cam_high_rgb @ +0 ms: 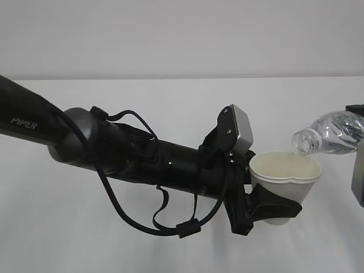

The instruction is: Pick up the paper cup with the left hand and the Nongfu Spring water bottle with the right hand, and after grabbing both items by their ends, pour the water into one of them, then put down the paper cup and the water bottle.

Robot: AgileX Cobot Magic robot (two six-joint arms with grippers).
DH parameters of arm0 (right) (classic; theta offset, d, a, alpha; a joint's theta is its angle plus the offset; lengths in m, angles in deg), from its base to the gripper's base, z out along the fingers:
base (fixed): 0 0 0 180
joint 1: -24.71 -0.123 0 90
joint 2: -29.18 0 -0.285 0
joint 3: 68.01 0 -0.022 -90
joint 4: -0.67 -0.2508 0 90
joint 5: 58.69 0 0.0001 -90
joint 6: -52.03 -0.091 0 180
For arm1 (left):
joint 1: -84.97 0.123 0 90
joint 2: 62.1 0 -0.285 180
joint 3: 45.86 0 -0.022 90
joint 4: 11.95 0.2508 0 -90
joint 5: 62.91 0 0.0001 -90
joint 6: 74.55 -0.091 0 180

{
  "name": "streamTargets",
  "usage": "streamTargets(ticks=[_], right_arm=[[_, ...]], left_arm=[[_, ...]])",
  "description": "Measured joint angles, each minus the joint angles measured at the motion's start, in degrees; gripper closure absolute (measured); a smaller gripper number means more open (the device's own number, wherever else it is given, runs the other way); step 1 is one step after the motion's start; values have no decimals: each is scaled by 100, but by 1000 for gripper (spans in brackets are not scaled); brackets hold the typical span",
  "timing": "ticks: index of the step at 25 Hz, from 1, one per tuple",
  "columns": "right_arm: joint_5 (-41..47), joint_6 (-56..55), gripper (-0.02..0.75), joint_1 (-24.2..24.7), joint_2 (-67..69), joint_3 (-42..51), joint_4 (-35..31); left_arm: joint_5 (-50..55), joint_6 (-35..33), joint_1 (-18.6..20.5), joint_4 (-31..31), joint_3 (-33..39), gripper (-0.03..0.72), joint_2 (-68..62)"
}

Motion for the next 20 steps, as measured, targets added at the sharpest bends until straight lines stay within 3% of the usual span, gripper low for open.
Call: streamTargets(ticks=[20], right_arm=[[-103, 188, 391, 0, 0, 0, -48]], left_arm=[[-9, 25, 0, 35, 0, 294, 0]])
